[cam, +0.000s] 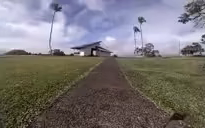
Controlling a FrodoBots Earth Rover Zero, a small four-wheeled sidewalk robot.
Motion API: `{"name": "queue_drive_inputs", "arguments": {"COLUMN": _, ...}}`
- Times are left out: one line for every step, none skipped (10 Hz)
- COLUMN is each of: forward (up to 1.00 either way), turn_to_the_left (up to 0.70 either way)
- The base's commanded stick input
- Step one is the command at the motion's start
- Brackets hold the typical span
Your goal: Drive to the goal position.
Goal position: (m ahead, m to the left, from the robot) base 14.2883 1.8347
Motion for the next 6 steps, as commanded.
{"name": "queue_drive_inputs", "arguments": {"forward": 0.50, "turn_to_the_left": 0.00}}
{"name": "queue_drive_inputs", "arguments": {"forward": 0.50, "turn_to_the_left": 0.00}}
{"name": "queue_drive_inputs", "arguments": {"forward": 0.50, "turn_to_the_left": 0.00}}
{"name": "queue_drive_inputs", "arguments": {"forward": 0.50, "turn_to_the_left": 0.00}}
{"name": "queue_drive_inputs", "arguments": {"forward": 0.50, "turn_to_the_left": 0.00}}
{"name": "queue_drive_inputs", "arguments": {"forward": 0.50, "turn_to_the_left": 0.00}}
